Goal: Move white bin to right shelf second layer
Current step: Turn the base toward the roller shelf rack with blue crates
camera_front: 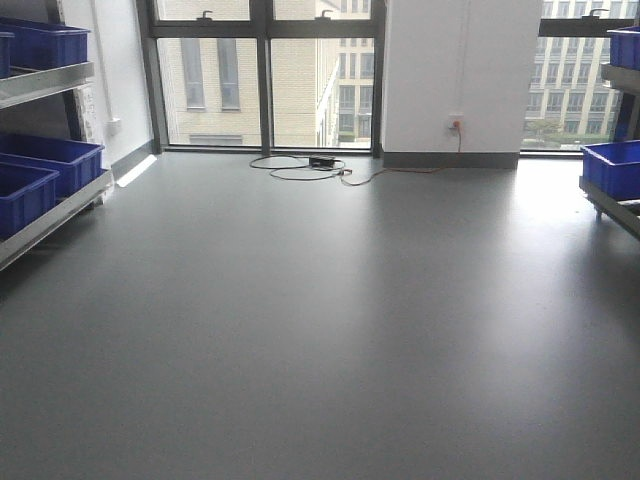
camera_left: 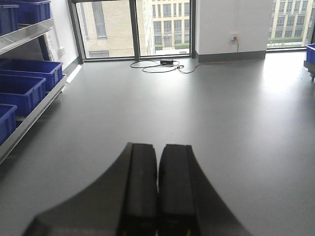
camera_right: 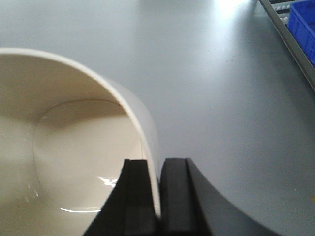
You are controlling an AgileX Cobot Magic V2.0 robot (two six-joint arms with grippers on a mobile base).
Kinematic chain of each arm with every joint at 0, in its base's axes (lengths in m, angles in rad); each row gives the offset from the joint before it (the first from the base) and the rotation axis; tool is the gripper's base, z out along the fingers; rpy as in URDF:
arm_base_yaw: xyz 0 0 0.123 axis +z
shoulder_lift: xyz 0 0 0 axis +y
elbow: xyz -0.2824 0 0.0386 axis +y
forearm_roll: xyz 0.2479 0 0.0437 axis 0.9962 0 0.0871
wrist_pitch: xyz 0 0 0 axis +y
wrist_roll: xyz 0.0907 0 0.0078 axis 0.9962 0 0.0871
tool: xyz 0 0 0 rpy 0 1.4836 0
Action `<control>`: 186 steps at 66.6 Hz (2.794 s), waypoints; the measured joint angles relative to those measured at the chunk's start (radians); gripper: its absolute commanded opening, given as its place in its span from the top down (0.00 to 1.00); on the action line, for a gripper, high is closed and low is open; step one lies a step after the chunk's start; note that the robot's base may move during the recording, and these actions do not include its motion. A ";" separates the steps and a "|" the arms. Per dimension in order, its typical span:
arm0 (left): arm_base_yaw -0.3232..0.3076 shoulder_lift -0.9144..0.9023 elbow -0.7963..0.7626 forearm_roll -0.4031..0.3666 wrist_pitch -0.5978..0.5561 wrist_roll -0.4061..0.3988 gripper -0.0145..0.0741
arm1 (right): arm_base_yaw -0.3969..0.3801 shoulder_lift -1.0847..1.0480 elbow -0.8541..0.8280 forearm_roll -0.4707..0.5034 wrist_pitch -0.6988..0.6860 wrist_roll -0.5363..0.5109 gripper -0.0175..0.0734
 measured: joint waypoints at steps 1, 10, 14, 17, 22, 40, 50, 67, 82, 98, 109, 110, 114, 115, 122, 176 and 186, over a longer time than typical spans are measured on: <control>0.000 0.000 0.000 0.000 0.000 0.000 0.74 | 0.000 0.000 0.000 0.000 0.000 0.000 0.75; 0.000 0.000 0.000 0.000 0.000 0.000 0.74 | 0.000 0.000 0.000 0.000 0.000 0.000 0.75; 0.000 0.000 0.000 0.000 0.000 0.000 0.74 | 0.000 0.000 0.000 0.000 0.000 0.000 0.75; 0.000 0.000 0.000 0.000 0.000 0.000 0.74 | 0.000 0.000 0.000 0.000 0.000 0.000 0.75; 0.000 0.000 0.000 0.000 0.000 0.000 0.74 | 0.000 0.000 0.000 0.000 0.000 0.000 0.75; 0.000 0.000 0.000 0.000 0.000 0.000 0.74 | 0.000 0.000 0.000 0.000 0.000 0.000 0.75; 0.000 0.000 0.000 0.000 0.000 0.000 0.74 | 0.000 0.000 0.000 0.000 0.000 0.000 0.75; 0.000 0.000 0.000 0.000 0.000 0.000 0.74 | 0.000 0.000 0.000 0.000 0.000 0.000 0.75; 0.000 0.000 0.000 0.000 0.000 0.000 0.74 | 0.000 0.000 0.000 0.000 0.000 0.000 0.75; 0.000 0.000 0.000 0.000 0.000 0.000 0.74 | 0.000 0.000 0.000 0.000 0.000 0.000 0.75; 0.000 0.000 0.000 0.000 0.000 0.000 0.74 | 0.000 0.000 0.000 0.000 0.000 0.000 0.75; 0.000 0.000 0.000 0.000 0.000 0.000 0.74 | 0.000 0.000 0.000 0.000 0.000 0.000 0.75; 0.000 0.000 0.000 0.000 0.000 0.000 0.74 | 0.000 0.000 0.000 0.000 0.000 0.000 0.75; 0.000 0.000 0.000 0.000 0.000 0.000 0.74 | 0.000 0.000 0.000 0.000 0.000 0.000 0.75; 0.000 0.000 0.000 0.000 0.000 0.000 0.74 | 0.000 0.000 0.000 0.000 0.000 0.000 0.75; 0.000 0.000 0.000 0.000 0.000 0.000 0.74 | 0.000 0.000 0.000 0.002 0.000 0.000 0.75; 0.000 0.000 0.000 0.000 0.000 0.000 0.74 | 0.000 0.000 0.000 0.002 0.000 0.000 0.75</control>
